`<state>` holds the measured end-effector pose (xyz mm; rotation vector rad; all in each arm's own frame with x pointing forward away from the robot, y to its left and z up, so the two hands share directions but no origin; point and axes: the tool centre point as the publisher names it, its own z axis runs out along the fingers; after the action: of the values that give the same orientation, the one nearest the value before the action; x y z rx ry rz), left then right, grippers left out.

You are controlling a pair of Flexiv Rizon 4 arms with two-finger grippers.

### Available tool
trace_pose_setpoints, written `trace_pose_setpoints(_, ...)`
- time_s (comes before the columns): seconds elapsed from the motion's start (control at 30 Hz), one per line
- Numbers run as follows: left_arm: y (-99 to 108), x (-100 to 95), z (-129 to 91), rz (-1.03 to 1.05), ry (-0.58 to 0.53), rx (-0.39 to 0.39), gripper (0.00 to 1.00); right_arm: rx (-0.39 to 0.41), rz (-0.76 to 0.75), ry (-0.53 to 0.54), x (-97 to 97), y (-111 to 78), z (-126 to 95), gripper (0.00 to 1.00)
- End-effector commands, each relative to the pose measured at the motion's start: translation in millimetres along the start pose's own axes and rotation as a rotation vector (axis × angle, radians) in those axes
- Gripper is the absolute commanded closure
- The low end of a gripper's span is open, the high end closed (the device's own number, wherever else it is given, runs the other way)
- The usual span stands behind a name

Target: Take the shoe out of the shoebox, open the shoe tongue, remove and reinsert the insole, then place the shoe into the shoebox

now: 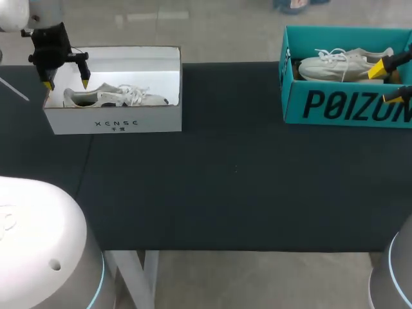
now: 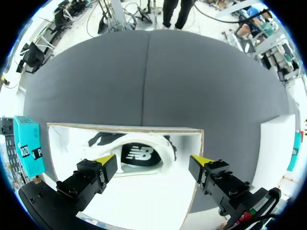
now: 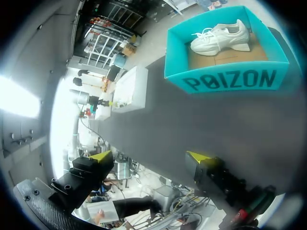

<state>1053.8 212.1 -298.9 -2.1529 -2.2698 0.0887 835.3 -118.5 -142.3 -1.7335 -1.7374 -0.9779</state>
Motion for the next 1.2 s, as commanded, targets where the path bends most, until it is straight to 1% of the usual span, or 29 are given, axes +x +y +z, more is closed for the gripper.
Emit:
trace_pose_setpoints(0.03,-17.6,-5.1,-27.9,-0.021,0.012,-0.010,0.00,-0.001,0.001,-0.003,-0.1,-0.8,0.2,0.00)
trace_pose_setpoints(0.13,-24.9,-10.6,-41.5,-0.049,0.030,-0.014,0.00,-0.001,0.001,-0.003,-0.1,-0.8,0.2,0.00)
trace_pose_setpoints(0.23,-29.5,-15.7,-50.5,-0.063,0.044,-0.014,0.00,-0.001,0.001,-0.003,-0.1,-0.8,0.2,0.00)
trace_pose_setpoints(0.27,-32.2,-18.9,-55.0,-0.075,0.057,-0.019,0.00,-0.006,-0.011,-0.004,-2.4,9.3,-3.4,0.00)
trace_pose_setpoints(0.4,-38.4,-26.3,-65.1,-0.086,0.053,-0.011,0.00,-0.009,-0.074,-0.038,-9.8,44.5,-11.3,0.00)
trace_pose_setpoints(0.43,-39.6,-27.5,-67.4,-0.089,0.041,-0.005,0.00,-0.009,-0.085,-0.050,-11.9,52.6,-12.7,0.00)
trace_pose_setpoints(0.53,-44.5,-30.2,-76.2,-0.094,0.051,-0.001,0.00,-0.014,-0.116,-0.078,-18.7,78.5,-17.7,0.00)
trace_pose_setpoints(0.57,-45.7,-30.7,-77.9,-0.097,0.050,-0.001,0.00,-0.016,-0.119,-0.082,-20.2,84.0,-18.9,0.00)
trace_pose_setpoints(0.6,-47.7,-31.1,-81.4,-0.110,0.041,0.000,0.00,-0.020,-0.124,-0.096,-24.0,94.7,-21.1,0.00)
trace_pose_setpoints(0.7,-54.5,-34.3,-93.1,-0.125,0.041,-0.004,0.00,-0.045,-0.114,-0.117,-31.7,118.4,-25.5,0.00)
trace_pose_setpoints(0.77,-57.1,-37.4,-97.1,-0.128,0.046,0.019,0.00,-0.090,-0.050,-0.131,-37.5,134.8,-28.6,0.00)
trace_pose_setpoints(0.8,-57.8,-38.9,-98.4,-0.122,0.025,0.030,0.00,-0.090,-0.050,-0.131,-37.5,134.8,-28.6,0.00)
trace_pose_setpoints(1.2,-57.8,-38.9,-98.4,-0.122,0.025,0.030,0.00,-0.090,-0.050,-0.131,-37.5,134.8,-28.6,0.00)
